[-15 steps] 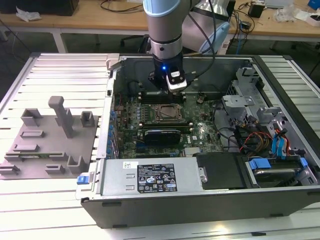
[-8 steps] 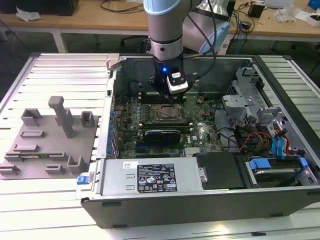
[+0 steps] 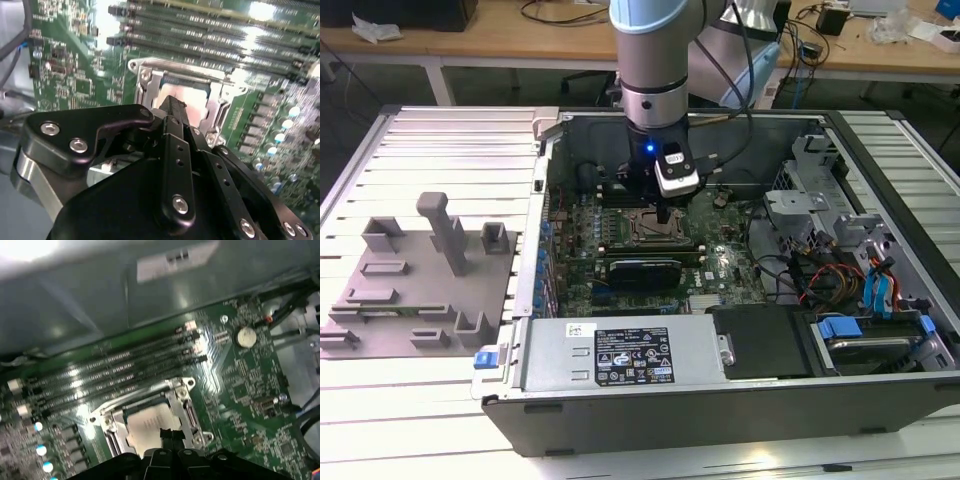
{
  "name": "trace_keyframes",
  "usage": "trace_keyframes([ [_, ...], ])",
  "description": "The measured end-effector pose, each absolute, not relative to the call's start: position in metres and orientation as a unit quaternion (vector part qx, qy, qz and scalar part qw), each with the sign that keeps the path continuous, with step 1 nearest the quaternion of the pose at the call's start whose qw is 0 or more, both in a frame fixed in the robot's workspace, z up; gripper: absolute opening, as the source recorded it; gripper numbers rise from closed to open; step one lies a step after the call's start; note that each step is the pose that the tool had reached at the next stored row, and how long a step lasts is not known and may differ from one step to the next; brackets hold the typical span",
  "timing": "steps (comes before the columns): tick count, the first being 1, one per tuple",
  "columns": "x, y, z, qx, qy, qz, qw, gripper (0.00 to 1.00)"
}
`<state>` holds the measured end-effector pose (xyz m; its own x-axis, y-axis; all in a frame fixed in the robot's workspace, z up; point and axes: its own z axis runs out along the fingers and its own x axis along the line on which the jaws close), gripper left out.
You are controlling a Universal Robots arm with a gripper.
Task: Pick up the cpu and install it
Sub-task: 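Install the first cpu locking lever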
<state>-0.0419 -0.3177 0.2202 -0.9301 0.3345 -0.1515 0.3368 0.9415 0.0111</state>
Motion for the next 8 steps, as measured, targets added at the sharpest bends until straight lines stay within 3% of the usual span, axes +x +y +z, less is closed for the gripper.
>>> trace_keyframes([
  [4, -0.0422, -0.318, 0.2201, 0.17, 0.982, -0.008, 0.076, 0.11],
  [8, -0.0396, -0.318, 0.2195, 0.17, 0.985, -0.014, 0.037, 0.11],
])
